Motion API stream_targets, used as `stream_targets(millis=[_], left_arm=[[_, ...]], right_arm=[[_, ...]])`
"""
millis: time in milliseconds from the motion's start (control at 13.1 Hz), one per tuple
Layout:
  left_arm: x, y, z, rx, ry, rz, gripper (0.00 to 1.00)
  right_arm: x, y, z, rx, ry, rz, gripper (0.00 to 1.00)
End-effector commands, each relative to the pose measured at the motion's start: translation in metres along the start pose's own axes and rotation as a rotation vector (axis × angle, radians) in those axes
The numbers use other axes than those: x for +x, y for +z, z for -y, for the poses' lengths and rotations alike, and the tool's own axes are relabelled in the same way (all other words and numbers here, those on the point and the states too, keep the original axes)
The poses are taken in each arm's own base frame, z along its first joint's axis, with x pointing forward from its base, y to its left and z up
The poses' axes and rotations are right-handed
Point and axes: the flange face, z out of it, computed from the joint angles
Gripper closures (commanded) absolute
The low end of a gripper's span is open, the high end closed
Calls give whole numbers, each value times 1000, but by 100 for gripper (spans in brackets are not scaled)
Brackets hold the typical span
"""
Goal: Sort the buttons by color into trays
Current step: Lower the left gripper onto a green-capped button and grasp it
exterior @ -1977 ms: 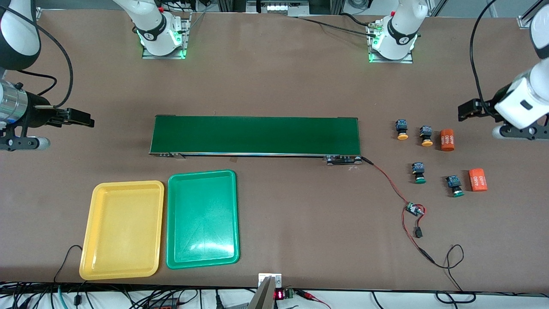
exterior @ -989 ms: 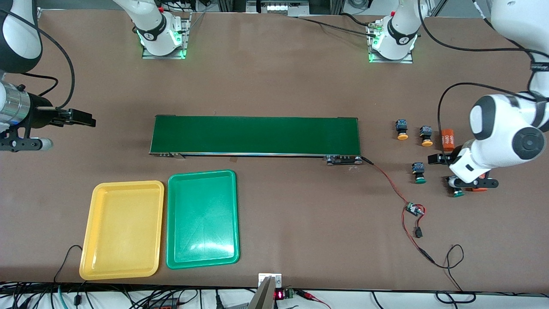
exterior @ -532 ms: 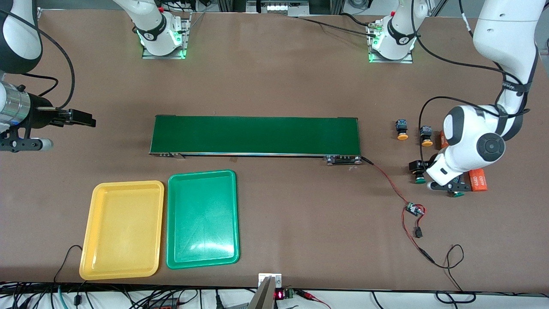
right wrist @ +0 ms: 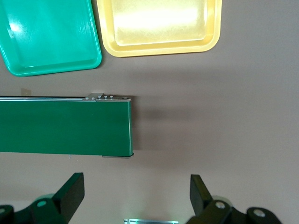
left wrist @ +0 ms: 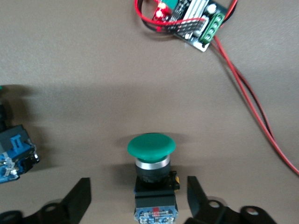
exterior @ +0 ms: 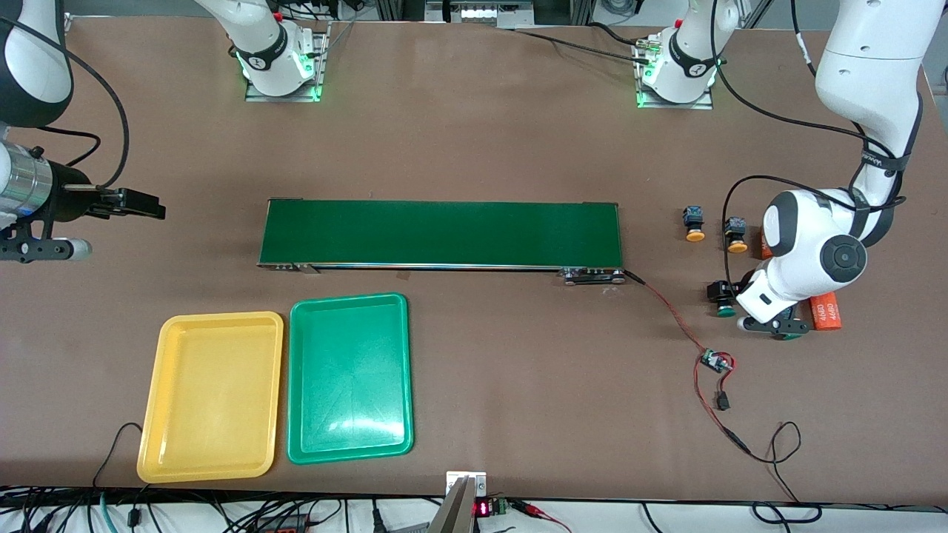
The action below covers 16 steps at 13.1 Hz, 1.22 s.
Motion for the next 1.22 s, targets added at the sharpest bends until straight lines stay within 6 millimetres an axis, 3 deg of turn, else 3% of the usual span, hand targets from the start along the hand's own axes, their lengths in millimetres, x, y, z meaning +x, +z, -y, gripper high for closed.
stream_targets(millis=[0, 380, 608, 761, 913, 1141], left_arm=[[-8, 7, -6, -26, 16, 7, 30], [-10, 9, -16, -38, 24, 22, 46], [-10, 6, -18, -39, 30, 26, 76], [-8, -2, -21, -41, 34, 41, 77], [-5, -31, -28, -35, 39, 44, 77], [3, -91, -58, -46, 37, 125, 77]], right_arm=[[-2, -2, -1, -1, -1, 6, 0], [-2, -2, -1, 2, -1, 6, 0], [-2, -2, -1, 2, -3, 7, 0], [-2, -2, -1, 2, -3, 7, 0], [-3, -1, 0, 2, -3, 14, 0], [-3, -1, 0, 2, -3, 15, 0]])
